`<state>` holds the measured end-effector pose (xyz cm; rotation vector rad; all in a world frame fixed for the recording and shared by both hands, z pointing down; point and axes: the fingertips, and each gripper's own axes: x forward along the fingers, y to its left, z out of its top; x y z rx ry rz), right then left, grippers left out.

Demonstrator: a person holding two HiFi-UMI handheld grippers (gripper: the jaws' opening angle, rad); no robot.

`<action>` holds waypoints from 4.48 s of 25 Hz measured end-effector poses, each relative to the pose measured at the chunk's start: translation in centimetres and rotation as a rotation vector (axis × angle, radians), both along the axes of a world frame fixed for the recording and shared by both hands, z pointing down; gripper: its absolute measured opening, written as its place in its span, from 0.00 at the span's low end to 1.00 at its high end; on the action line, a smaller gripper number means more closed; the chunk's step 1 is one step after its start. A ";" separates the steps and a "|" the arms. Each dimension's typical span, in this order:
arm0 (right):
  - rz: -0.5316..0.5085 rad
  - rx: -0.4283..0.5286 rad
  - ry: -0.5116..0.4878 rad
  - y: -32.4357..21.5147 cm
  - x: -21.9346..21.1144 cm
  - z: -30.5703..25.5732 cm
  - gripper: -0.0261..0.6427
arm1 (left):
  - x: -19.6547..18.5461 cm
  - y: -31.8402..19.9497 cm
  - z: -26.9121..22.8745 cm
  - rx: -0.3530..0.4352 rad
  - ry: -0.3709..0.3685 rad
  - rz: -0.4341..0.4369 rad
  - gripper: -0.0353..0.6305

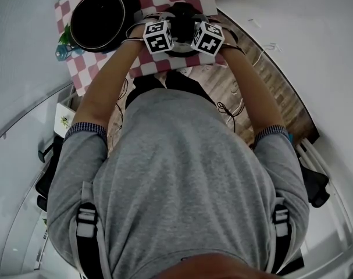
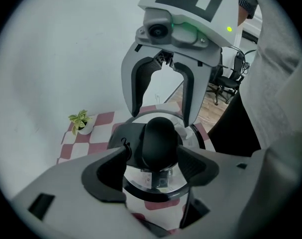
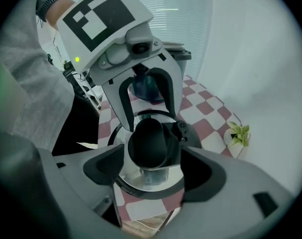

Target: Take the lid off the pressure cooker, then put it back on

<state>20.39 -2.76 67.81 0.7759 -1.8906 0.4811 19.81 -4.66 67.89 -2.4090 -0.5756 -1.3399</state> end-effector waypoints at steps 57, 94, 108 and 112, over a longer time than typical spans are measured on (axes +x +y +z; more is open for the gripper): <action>-0.105 -0.012 0.183 -1.3 -0.1 -6.8 0.44 | 0.6 0.2 -7.2 0.081 0.009 0.059 0.47; -0.141 0.160 0.249 -11.2 -8.4 -21.5 0.44 | -7.7 -9.6 -21.6 0.238 0.071 0.032 0.47; -0.144 0.176 0.196 -15.3 -14.5 -22.2 0.44 | -13.6 -13.6 -21.9 0.257 0.022 0.053 0.47; -0.131 0.170 0.183 -16.4 -16.2 -21.9 0.44 | -15.4 -14.6 -21.3 0.255 -0.001 0.069 0.47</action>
